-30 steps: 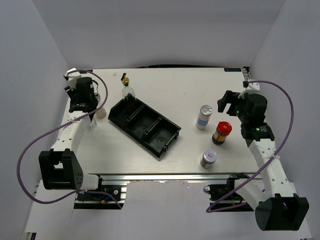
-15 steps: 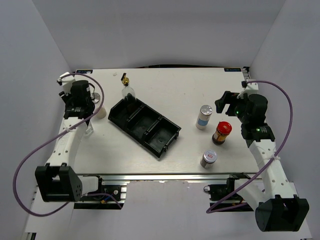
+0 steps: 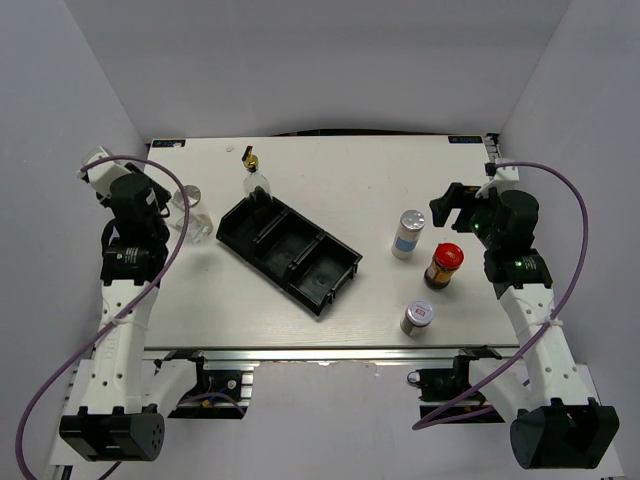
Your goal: Organize the condiment bottles
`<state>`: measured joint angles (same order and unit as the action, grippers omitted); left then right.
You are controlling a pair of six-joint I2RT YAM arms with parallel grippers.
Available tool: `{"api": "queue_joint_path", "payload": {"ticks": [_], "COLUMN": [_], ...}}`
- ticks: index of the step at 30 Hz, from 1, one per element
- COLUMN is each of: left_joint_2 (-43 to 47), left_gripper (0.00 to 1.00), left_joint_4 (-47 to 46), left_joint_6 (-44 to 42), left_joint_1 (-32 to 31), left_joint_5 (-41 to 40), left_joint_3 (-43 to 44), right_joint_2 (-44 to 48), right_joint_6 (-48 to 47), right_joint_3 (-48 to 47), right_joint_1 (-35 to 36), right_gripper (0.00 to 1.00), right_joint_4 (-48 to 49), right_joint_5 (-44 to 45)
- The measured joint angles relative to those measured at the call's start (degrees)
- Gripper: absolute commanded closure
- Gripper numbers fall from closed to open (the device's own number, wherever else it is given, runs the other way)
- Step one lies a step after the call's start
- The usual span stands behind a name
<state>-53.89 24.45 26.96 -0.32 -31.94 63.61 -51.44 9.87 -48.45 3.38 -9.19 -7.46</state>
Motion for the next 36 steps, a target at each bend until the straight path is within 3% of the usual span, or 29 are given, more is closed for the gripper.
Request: {"api": "queue_joint_path", "payload": {"ticks": [7,11,20,36], "left_joint_2": [-2.7,-3.9,-12.5,-20.7], "left_gripper": [1.00,1.00,1.00,1.00], "left_joint_4": [-2.8,-4.4,-5.2,-9.3], "left_joint_6": [4.8,6.1,5.5,4.4], "left_joint_1": [-1.2,-3.7,-15.5,-19.5], "left_joint_5": [7.4,7.3,0.1,-7.8], "left_joint_3": [-0.2,-0.8,0.5,0.5], "right_joint_2": [0.0,-0.2,-0.8,-1.3], "right_joint_6": [0.0,0.0,0.0,-0.3], "right_joint_3": [0.0,0.0,0.0,0.0], "right_joint_1": [0.0,0.0,0.0,0.0], "right_gripper": [0.11,0.11,0.11,0.11], "right_joint_4": [0.1,0.1,-0.1,-0.1], "right_joint_5": [0.4,0.9,1.8,2.6]}}
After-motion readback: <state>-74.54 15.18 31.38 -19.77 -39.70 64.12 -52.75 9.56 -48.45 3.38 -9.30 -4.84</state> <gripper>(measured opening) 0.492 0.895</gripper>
